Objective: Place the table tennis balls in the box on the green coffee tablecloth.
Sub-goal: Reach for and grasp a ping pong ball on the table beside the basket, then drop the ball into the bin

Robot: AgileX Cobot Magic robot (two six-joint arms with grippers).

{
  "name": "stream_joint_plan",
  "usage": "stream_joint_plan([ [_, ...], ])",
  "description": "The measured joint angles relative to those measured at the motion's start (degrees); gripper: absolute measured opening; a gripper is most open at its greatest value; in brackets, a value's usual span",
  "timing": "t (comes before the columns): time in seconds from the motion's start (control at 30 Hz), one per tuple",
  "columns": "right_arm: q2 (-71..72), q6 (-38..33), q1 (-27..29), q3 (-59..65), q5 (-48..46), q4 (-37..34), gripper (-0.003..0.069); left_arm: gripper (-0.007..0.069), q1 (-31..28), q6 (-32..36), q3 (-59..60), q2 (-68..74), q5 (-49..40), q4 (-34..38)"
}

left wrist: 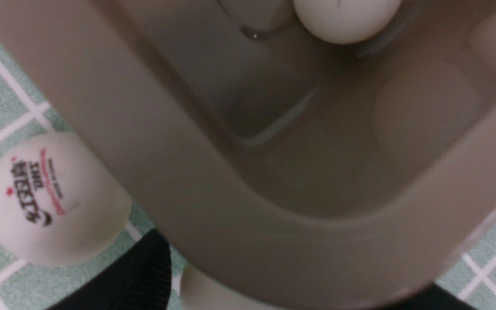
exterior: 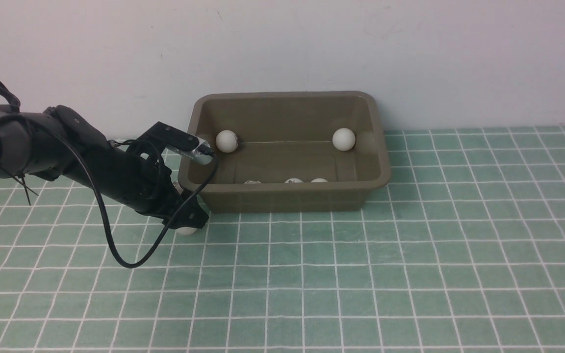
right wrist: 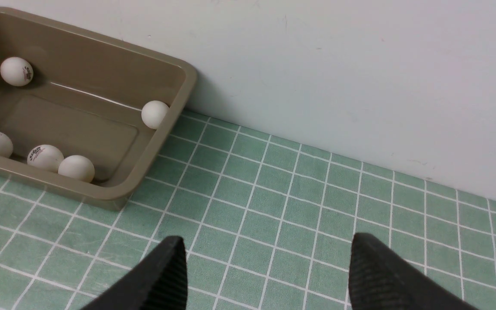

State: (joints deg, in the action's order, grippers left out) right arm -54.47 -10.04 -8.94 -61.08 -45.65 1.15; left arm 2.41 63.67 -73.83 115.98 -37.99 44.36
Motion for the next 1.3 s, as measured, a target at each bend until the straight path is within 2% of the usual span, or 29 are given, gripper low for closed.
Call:
stream_joint_plan([
  [0.1, 0.0, 0.0, 0.0, 0.0, 0.3, -0.1, 0.0461, 0.0431, 0.0, 0.1, -0.1, 0.4, 0.5, 0.0],
  [0.2, 0.0, 0.0, 0.0, 0.0, 0.8, -0.1, 0.0461, 0.0337, 0.0, 0.1, -0.1, 0.6, 0.3, -1.1],
  [0.37, 0.0, 0.0, 0.0, 0.0, 1.4, -0.1, 0.0461, 0.0338, 0.0, -3.6, -0.6, 0.4, -1.9, -7.4],
  [0.57, 0.0, 0.0, 0.0, 0.0, 2.7, -0.1, 0.0461, 0.0338, -0.8, -14.2, -0.3, -2.3, -6.3, -19.3],
  [0.77, 0.0, 0.0, 0.0, 0.0, 3.5, -0.1, 0.0461, 0.0338, -1.2, -15.8, -0.5, -10.1, -8.4, -20.4],
  [0.87, 0.0, 0.0, 0.0, 0.0, 3.5, -0.1, 0.0461, 0.0338, -1.2, -15.1, -1.5, -13.4, -8.4, -17.4],
  [0.97, 0.0, 0.0, 0.0, 0.0, 3.5, -0.1, 0.0461, 0.0338, -1.2, -10.6, -2.9, -15.8, -6.9, -11.2],
  [1.2, 0.0, 0.0, 0.0, 0.0, 3.5, -0.1, 0.0461, 0.0338, -1.2, 9.8, -4.3, -12.6, -2.6, 12.6],
  [1.23, 0.0, 0.0, 0.0, 0.0, 3.5, -0.1, 0.0461, 0.0338, -1.2, 11.5, -4.4, -12.1, -2.5, 14.2],
  [1.3, 0.0, 0.0, 0.0, 0.0, 3.5, -0.1, 0.0461, 0.0338, -1.2, 19.5, -5.4, -9.1, -2.2, 21.2],
])
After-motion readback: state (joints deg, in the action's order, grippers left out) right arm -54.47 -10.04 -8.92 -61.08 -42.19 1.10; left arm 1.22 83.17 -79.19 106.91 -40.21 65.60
